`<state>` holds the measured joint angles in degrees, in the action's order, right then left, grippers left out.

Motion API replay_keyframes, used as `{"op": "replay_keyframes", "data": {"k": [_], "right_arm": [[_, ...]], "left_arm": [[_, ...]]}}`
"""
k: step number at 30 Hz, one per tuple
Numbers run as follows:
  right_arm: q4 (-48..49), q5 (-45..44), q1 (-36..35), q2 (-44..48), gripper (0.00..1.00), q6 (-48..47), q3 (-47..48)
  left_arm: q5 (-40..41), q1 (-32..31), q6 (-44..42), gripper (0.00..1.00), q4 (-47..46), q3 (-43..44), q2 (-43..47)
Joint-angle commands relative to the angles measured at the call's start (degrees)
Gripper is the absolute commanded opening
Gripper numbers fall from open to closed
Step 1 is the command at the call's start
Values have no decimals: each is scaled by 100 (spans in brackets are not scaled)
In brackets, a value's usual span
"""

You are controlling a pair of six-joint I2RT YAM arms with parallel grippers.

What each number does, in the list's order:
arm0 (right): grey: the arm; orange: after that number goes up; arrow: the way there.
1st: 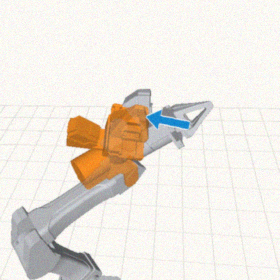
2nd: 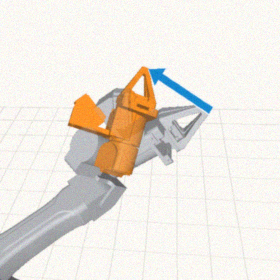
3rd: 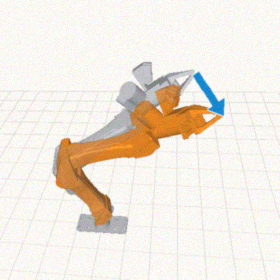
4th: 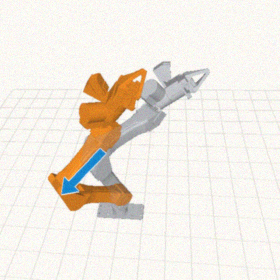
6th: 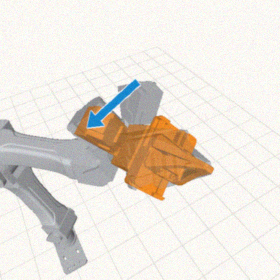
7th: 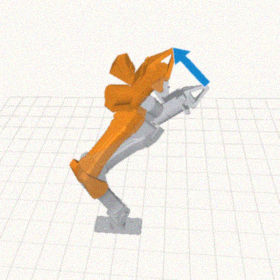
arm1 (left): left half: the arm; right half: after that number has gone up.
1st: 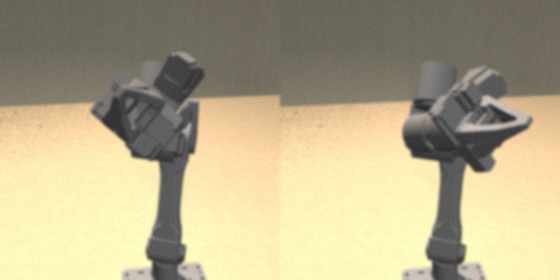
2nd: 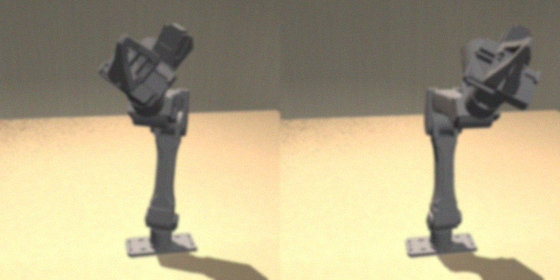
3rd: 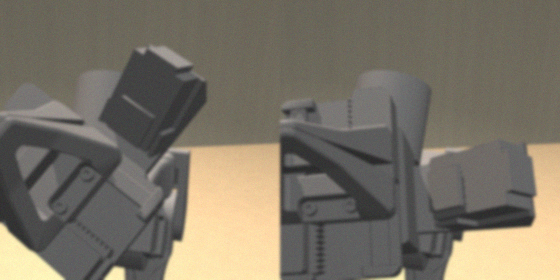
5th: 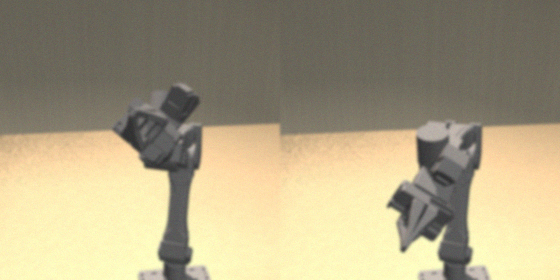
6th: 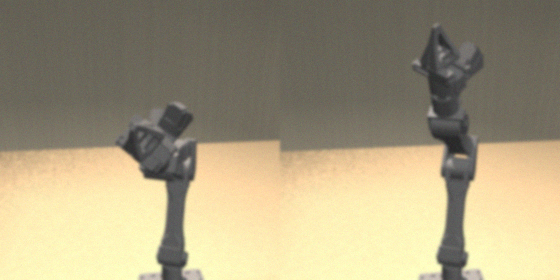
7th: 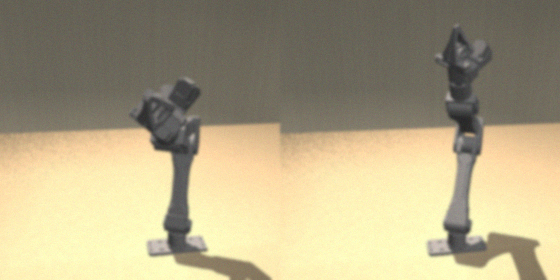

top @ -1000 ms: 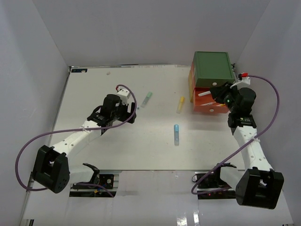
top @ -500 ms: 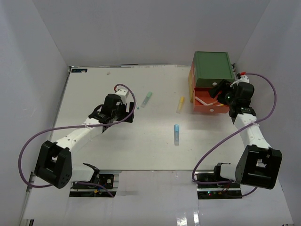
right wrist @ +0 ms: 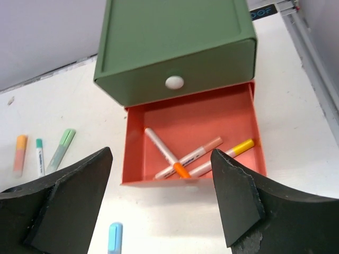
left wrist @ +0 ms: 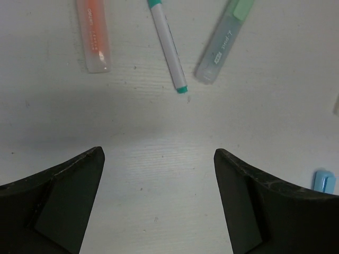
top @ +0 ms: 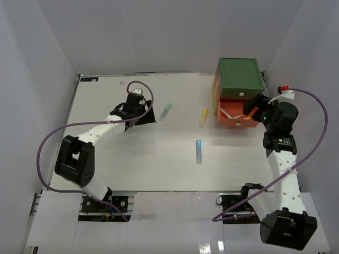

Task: Sort the stationery into containers
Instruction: Pick up the pen from the center of the board.

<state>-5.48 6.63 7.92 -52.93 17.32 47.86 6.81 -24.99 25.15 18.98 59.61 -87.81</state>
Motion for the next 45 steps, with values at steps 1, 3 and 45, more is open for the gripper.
{"op": "replay_keyframes", "data": {"k": [1, 3, 45], "right_arm": [[152, 460, -18, 265, 81, -141, -302], [169, 497, -115, 231, 81, -159, -338], [802, 2518, -1547, -42, 81, 412, -322]], "left_arm": [[583, 30, 833, 94, 316, 803, -550], [751, 30, 1018, 91, 509, 1130, -894], [-176, -594, -1327, 4, -386, 308, -56]]}}
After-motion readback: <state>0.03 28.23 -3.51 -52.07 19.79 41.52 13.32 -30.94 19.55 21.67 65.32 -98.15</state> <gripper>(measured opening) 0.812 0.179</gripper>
